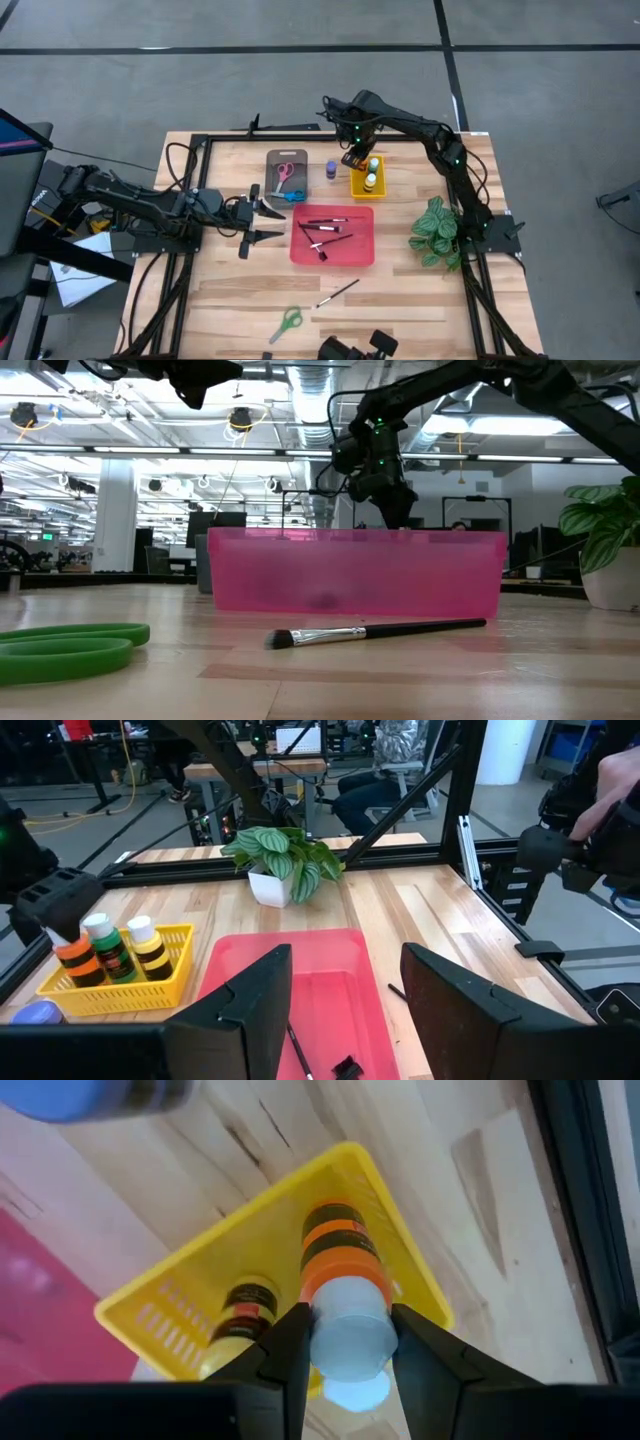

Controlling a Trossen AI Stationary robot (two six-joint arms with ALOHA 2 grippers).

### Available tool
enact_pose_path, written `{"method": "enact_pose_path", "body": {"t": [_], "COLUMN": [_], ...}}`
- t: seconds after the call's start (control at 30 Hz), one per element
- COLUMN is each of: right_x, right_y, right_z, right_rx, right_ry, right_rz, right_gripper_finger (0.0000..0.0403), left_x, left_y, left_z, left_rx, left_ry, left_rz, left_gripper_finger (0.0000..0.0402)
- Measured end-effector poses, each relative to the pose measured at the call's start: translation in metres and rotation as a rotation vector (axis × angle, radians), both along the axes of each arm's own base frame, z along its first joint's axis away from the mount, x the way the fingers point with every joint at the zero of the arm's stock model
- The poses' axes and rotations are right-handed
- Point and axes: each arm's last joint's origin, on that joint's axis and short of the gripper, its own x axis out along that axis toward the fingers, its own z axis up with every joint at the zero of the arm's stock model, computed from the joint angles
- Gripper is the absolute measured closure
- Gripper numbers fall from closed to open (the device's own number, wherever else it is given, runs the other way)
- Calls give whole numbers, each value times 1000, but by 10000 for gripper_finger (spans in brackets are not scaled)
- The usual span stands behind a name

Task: Pick & Place Paint Supplies
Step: Put the orange paint bottle into the yellow bin

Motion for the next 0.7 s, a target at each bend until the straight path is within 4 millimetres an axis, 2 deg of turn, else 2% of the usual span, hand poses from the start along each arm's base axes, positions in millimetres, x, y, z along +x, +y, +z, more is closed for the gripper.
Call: {"method": "enact_pose_path", "body": {"t": [0.7], "right_x": [2], "right_y": [1], "right_z": [0], "right_rx": [3], "right_ry": [-17], "right_rz": [0], "right_gripper_finger": [295], "left_x": [0], "left_y": [0], "left_z": [0], "left_rx": [-3], "left_ry": [1], "left_rz": [1], "left_gripper_finger": [221]}}
